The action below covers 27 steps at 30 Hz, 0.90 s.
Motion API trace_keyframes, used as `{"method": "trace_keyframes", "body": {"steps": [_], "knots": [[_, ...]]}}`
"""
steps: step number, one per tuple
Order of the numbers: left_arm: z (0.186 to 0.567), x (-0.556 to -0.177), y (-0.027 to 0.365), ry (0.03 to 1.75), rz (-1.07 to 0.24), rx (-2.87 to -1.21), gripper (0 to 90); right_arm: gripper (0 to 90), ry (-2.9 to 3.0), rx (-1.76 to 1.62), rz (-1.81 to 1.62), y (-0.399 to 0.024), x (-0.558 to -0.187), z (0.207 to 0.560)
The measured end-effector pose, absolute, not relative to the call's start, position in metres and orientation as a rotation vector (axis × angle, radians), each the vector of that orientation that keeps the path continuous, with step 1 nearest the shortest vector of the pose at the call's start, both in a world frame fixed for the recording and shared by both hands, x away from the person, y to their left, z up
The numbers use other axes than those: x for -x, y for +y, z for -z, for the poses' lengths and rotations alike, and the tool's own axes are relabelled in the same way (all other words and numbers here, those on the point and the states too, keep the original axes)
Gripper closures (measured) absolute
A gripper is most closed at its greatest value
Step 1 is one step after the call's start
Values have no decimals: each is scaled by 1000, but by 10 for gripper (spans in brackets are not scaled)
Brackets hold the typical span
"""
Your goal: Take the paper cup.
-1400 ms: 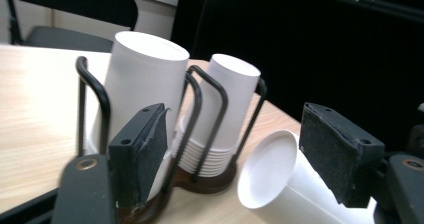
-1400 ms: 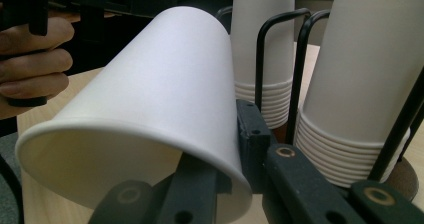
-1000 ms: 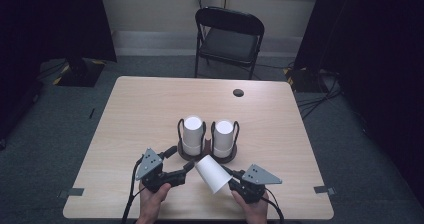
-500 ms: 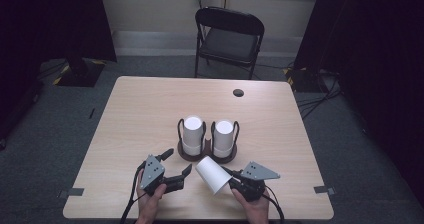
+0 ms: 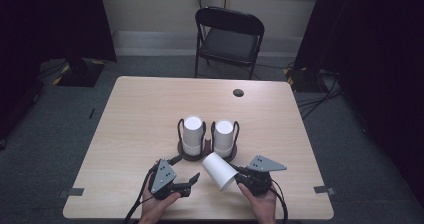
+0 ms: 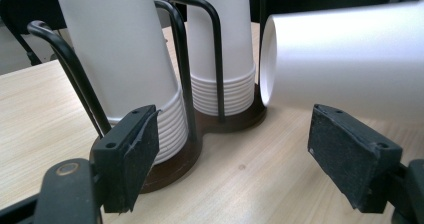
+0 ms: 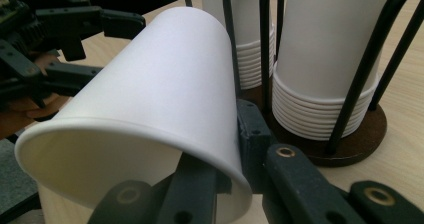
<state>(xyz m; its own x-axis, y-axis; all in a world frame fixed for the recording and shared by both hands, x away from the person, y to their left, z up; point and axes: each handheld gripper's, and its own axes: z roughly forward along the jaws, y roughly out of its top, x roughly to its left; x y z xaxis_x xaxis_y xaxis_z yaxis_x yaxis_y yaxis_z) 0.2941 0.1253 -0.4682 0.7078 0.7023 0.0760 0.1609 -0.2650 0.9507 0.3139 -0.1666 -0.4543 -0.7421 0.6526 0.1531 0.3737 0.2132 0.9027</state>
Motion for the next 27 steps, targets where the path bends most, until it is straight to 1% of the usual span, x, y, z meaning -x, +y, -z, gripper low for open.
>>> {"method": "trace_keyframes", "body": {"steps": [6,11,15,17,20,24,27], "knots": [[469,-291,118,640,-629,-1843,207,863,2283,-979,-1512,-167,-317,449],[468,-291,114,652,-601,-1838,180,863,2344,-1007,-1462,-168,-320,445],[469,-289,108,589,-604,-1884,179,863,2384,-1015,-1435,-168,-323,441],[469,-286,104,561,-625,-1908,176,863,2399,-1017,-1419,-167,-324,440],[466,-280,100,517,-696,-1914,156,864,2400,-1009,-1420,-166,-324,437],[464,-276,97,492,-709,-1896,156,865,2444,-983,-1398,-163,-324,433],[467,-275,94,479,-712,-1930,155,865,2483,-976,-1368,-160,-326,430]]}}
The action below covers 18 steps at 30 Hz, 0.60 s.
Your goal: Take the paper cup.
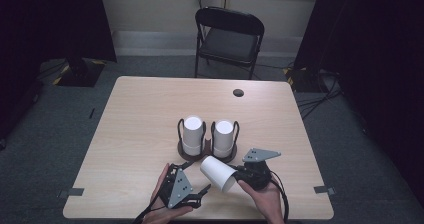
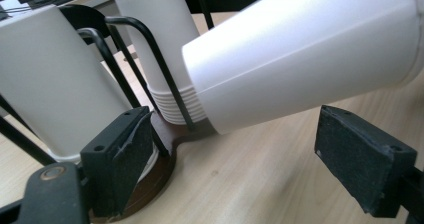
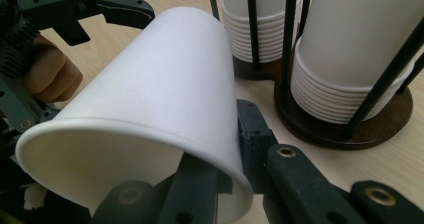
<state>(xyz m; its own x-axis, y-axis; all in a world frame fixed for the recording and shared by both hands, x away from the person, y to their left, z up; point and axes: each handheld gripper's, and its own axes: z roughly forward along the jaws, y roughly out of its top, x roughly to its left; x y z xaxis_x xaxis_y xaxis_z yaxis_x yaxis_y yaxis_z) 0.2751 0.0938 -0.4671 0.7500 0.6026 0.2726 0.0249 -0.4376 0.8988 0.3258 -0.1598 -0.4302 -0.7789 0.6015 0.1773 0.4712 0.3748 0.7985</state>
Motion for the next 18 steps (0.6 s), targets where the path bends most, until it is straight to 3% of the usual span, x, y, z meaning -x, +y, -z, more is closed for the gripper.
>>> {"method": "trace_keyframes", "body": {"steps": [13,18], "knots": [[473,-269,85,449,-827,-2003,154,865,2645,-1063,-1199,-144,-339,426],[474,-262,77,367,-884,-2034,148,864,2714,-1046,-1164,-138,-342,427]]}}
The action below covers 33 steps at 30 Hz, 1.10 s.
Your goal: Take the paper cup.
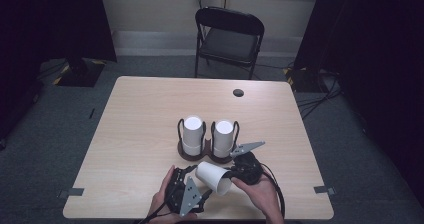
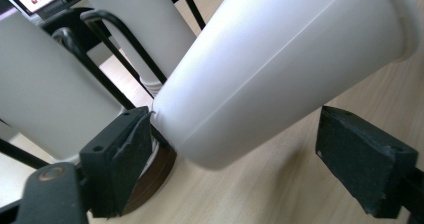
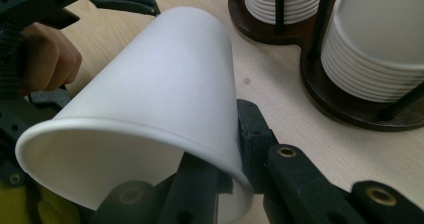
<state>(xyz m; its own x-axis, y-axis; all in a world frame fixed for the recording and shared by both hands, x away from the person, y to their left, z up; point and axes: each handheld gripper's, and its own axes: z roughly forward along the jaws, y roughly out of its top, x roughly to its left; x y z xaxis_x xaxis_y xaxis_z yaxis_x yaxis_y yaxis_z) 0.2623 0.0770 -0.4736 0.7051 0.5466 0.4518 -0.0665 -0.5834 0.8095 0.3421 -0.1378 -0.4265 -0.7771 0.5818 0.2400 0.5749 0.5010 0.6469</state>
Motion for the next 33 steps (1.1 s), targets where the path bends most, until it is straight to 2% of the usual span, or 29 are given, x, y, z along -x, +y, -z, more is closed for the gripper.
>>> {"method": "trace_keyframes", "body": {"steps": [11,16,28,33], "knots": [[474,-264,66,322,-906,-2077,87,865,2781,-1039,-1100,-129,-346,426],[473,-264,62,315,-912,-2060,147,875,2803,-1010,-1106,-120,-348,425],[472,-263,51,322,-924,-2029,157,883,2820,-1004,-1126,-114,-353,428],[469,-261,50,307,-933,-2018,192,891,2841,-1002,-1128,-110,-353,430]]}}
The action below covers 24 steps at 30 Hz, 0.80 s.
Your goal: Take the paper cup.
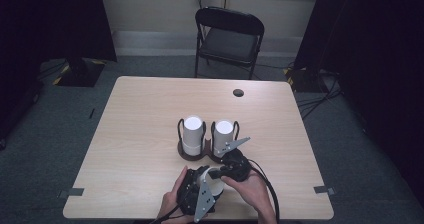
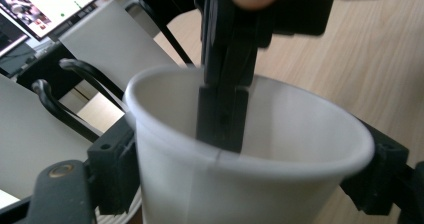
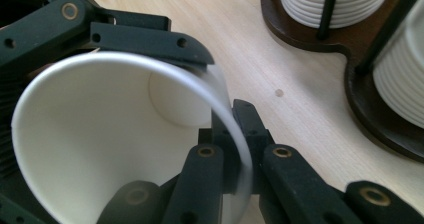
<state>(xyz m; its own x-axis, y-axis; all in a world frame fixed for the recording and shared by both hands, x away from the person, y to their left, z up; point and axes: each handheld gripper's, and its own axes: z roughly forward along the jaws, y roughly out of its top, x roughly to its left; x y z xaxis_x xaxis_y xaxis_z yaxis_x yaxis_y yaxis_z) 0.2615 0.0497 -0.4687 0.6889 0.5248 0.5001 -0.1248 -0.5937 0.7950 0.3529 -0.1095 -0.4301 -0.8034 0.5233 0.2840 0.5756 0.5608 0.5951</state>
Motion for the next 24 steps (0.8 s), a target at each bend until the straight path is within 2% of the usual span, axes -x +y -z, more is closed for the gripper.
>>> {"method": "trace_keyframes", "body": {"steps": [17,24], "knots": [[470,-269,51,344,-897,-2019,220,886,-2702,975,1073,-104,-353,432],[471,-276,58,442,-776,-1962,224,836,-2702,1005,1095,-105,-352,435]]}}
